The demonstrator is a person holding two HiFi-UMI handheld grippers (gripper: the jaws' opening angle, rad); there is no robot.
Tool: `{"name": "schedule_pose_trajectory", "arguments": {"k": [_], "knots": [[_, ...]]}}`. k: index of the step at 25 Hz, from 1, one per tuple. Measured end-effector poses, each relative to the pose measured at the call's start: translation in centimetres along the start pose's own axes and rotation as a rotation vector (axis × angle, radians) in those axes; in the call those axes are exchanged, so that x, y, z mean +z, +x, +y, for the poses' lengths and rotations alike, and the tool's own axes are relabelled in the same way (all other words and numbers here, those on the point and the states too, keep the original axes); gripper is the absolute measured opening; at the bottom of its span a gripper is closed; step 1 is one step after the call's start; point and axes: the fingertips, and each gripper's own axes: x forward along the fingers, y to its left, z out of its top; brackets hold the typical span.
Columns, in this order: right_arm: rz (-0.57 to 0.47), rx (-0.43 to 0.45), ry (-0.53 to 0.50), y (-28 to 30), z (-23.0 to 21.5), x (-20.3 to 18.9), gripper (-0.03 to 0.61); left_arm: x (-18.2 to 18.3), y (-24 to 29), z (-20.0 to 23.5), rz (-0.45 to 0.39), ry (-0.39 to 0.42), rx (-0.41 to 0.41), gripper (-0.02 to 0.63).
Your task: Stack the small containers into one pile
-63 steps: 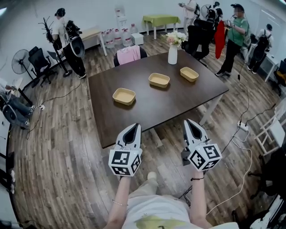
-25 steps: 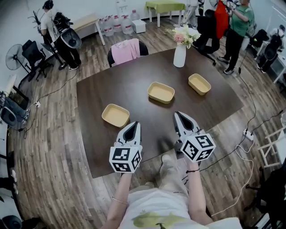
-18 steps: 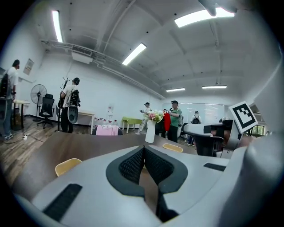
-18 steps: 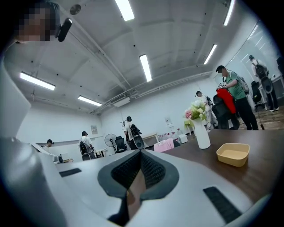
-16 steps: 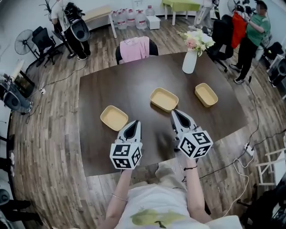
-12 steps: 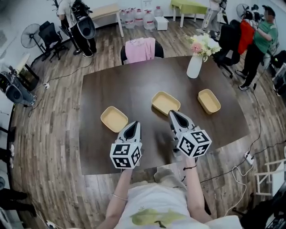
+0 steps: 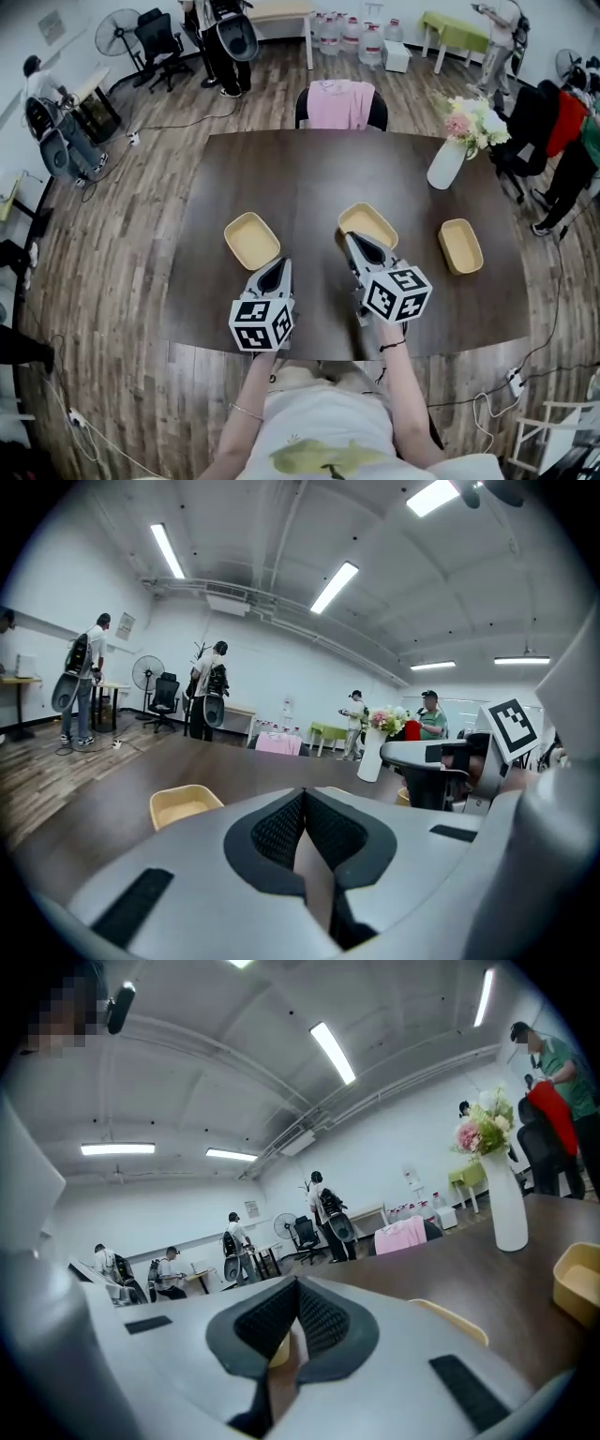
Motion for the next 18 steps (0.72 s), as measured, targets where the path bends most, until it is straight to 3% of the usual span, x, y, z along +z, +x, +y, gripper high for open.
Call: {"name": "schedule_pose_trajectory", "arguments": {"k": [8, 18], "knots": [[0.118, 0.132, -0.007, 5.9, 3.1, -3.4, 0.021, -1.6, -1.5, 5.4, 0.027, -0.073, 0.137, 0.025], [0.315, 0.174, -0.056, 13.8, 5.4, -8.9, 0.023, -3.5, -0.9, 9.9, 0.083, -0.144, 0.181, 0.025]]}}
